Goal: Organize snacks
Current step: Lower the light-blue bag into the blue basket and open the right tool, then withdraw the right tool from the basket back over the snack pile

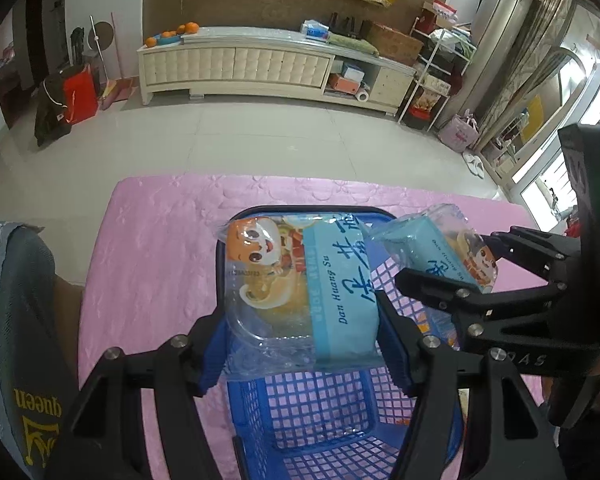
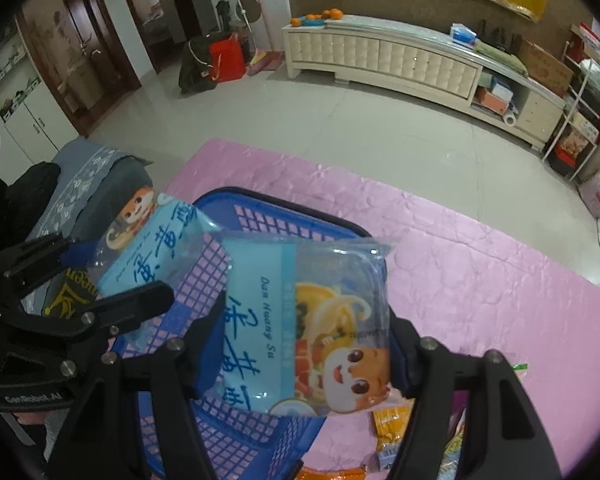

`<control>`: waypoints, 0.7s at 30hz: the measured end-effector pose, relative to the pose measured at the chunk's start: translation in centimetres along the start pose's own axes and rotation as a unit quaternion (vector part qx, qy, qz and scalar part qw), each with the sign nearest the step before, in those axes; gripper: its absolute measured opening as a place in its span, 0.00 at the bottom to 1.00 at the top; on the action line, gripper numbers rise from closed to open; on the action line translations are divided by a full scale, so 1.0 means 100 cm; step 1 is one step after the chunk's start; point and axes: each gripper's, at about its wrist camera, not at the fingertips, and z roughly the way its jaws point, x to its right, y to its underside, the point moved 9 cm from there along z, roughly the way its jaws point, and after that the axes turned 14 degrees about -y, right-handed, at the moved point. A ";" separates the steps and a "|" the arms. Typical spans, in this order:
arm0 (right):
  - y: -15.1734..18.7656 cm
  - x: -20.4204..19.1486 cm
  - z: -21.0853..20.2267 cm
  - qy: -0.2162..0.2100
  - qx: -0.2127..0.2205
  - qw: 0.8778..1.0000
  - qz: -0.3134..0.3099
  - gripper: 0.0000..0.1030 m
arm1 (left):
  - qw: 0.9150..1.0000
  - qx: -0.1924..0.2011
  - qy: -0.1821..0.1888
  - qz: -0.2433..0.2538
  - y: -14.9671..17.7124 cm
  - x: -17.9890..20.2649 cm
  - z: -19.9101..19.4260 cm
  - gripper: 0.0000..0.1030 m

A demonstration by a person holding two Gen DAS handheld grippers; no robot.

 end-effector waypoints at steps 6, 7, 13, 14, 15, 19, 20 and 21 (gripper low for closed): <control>-0.007 0.004 0.002 -0.002 0.013 1.000 0.006 0.70 | 1.000 -0.008 0.006 0.007 -0.002 -0.002 0.011 0.66; -0.007 0.004 0.002 0.000 0.011 1.000 0.005 0.72 | 1.000 -0.009 0.002 0.009 -0.001 -0.002 0.010 0.66; -0.005 0.006 -0.006 0.018 0.014 1.000 0.000 0.85 | 1.000 -0.009 -0.003 0.002 0.006 -0.008 -0.002 0.66; -0.002 0.006 -0.008 0.019 0.014 1.000 0.002 0.85 | 1.000 -0.007 -0.006 0.005 0.008 -0.007 -0.006 0.66; -0.001 0.007 -0.010 0.018 0.015 1.000 0.003 0.85 | 1.000 -0.006 -0.008 0.006 0.008 -0.007 -0.007 0.66; 0.010 0.002 -0.025 0.016 0.018 1.000 0.007 0.85 | 1.000 0.004 -0.014 0.009 0.013 -0.004 -0.026 0.66; 0.013 0.000 -0.029 0.015 0.019 1.000 0.007 0.85 | 1.000 0.005 -0.015 0.009 0.015 -0.002 -0.030 0.66; 0.017 -0.002 -0.035 0.015 0.021 1.000 0.007 0.85 | 1.000 0.006 -0.015 0.010 0.017 0.000 -0.036 0.68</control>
